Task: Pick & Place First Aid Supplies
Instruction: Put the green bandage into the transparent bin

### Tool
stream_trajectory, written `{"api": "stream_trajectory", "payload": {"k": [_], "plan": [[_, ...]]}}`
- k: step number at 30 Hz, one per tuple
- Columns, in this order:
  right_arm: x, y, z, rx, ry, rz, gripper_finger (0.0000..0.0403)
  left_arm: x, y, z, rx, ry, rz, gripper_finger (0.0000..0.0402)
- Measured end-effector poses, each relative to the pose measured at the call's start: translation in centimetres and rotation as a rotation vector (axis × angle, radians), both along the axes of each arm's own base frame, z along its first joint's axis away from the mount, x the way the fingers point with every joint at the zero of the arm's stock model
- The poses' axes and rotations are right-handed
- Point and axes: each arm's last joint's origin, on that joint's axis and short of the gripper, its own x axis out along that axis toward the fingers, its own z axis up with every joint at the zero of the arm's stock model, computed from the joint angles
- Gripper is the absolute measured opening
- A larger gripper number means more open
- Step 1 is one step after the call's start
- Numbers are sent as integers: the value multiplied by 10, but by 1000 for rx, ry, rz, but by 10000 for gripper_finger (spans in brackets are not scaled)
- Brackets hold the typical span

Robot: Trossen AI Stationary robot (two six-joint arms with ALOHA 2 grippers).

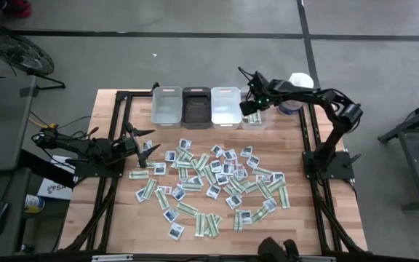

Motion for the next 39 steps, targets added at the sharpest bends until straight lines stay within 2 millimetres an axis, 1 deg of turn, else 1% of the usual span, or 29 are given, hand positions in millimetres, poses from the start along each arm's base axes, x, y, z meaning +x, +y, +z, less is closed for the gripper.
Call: {"api": "stream_trajectory", "payload": {"k": [6,12,14,18,22,26,31,34,39], "plan": [[-2,-3,0,5,-17,56,146,0,0,0,0,1,0,280],[-1,-2,1,18,-43,125,141,0,0,0,0,0,0,280],[0,0,4,24,-59,156,138,0,0,0,0,0,0,280],[-4,6,17,-3,-58,201,138,0,0,0,0,0,0,280],[-12,15,38,-43,-71,234,138,0,0,0,0,0,0,280],[-18,27,57,-87,-95,269,138,0,0,0,0,0,0,280],[-22,53,73,-115,-127,326,138,0,0,0,0,0,0,280],[-26,71,76,-124,-141,370,138,0,0,0,0,0,0,280],[-38,102,74,-118,-156,410,138,0,0,0,0,0,0,280]]}}
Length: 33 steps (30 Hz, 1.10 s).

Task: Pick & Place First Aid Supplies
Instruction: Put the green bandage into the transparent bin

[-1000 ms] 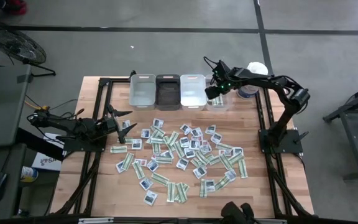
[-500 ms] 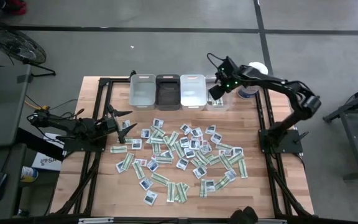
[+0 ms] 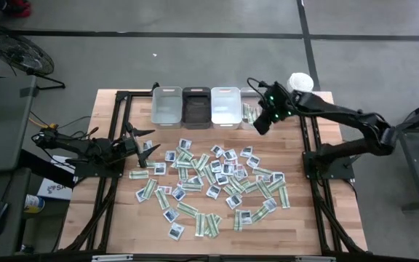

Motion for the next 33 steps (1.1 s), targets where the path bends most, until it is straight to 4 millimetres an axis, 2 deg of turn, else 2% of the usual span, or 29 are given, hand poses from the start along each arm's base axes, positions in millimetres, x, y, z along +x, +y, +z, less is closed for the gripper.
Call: {"api": "stream_trajectory", "payload": {"k": [12,20,33], "plan": [[-36,48,-12,55,-68,-21,138,0,0,0,0,0,0,280],[-42,67,-10,104,-89,-34,138,0,0,0,0,0,0,280],[-60,107,-25,258,210,-210,138,0,0,0,0,0,0,280]]}}
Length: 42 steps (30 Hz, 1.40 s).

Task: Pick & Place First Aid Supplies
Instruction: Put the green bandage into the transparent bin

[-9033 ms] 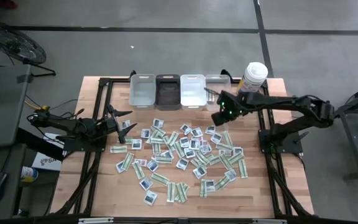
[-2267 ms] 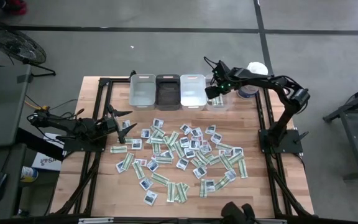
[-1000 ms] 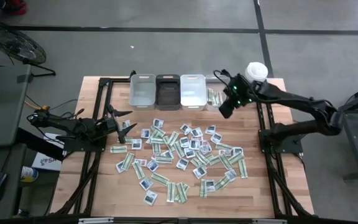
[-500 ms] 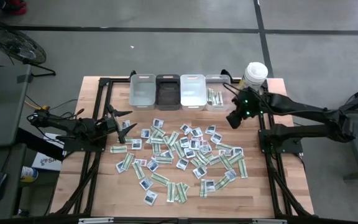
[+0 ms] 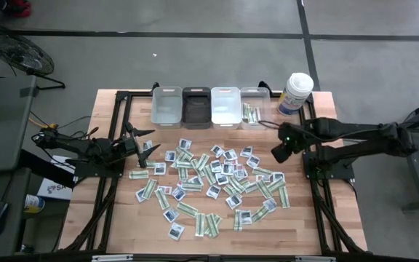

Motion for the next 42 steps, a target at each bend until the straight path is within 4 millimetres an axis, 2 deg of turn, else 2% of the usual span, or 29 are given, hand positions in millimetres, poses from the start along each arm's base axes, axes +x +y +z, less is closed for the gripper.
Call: {"api": "stream_trajectory", "payload": {"k": [7,17,23,29,35,42], "plan": [[10,18,-9,25,70,-30,138,0,0,0,0,0,0,280],[44,32,-31,33,81,80,138,0,0,0,0,0,0,280],[62,34,-49,-6,112,331,138,0,0,0,0,0,0,280],[81,37,-62,-39,54,587,138,0,0,0,0,0,0,280],[88,37,-77,-69,98,726,138,0,0,0,0,0,0,280],[92,35,-81,-172,117,853,138,0,0,0,0,0,0,280]]}}
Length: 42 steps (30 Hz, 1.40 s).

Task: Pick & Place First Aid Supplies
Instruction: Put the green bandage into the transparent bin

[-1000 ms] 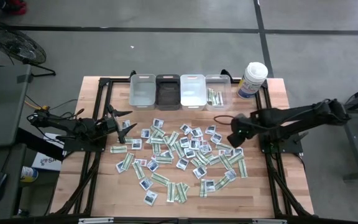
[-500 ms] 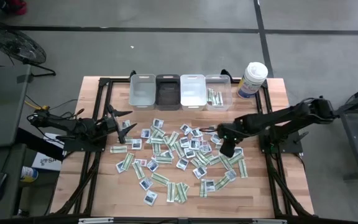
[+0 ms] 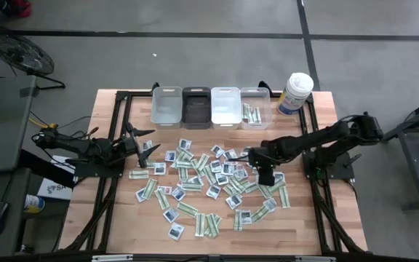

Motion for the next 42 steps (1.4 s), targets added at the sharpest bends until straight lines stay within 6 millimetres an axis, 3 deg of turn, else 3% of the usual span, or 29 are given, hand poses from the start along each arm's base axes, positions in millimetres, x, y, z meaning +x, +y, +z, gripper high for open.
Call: {"api": "stream_trajectory", "payload": {"k": [15,32,42], "plan": [[7,2,1,-19,-73,40,138,0,0,0,0,-1,0,280],[14,12,-28,-28,37,-58,137,0,0,0,0,0,0,280],[15,12,-29,-41,26,-61,79,0,0,0,0,0,0,280]]}}
